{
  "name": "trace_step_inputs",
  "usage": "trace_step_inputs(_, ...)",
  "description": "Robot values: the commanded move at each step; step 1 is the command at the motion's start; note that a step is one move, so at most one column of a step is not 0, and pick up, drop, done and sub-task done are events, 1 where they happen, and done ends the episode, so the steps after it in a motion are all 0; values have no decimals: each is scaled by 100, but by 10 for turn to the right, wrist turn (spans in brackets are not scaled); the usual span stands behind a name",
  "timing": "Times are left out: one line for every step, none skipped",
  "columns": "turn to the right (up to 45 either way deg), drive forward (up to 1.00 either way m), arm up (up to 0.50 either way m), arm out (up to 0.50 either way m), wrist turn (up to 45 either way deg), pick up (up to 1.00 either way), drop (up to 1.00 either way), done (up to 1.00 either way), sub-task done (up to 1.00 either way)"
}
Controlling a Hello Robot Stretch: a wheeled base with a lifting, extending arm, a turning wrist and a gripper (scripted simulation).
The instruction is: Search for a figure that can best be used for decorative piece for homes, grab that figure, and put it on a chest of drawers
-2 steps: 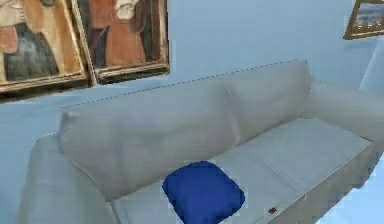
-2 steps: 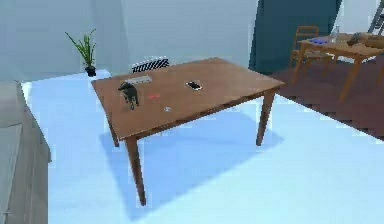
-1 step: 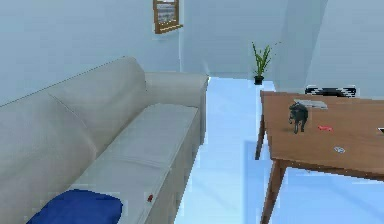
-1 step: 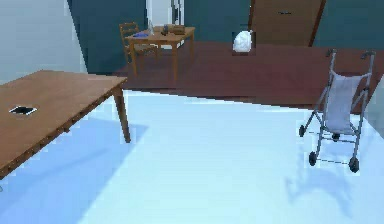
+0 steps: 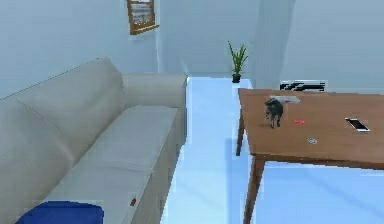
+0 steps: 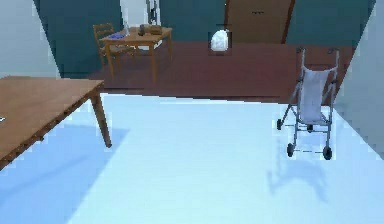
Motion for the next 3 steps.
trace_step_inputs(0,100,0,0,0,0,0,0,0)
trace_step_inputs(60,0,0,0,0,0,0,0,0)
trace_step_inputs(0,15,0,0,0,0,0,0,0)
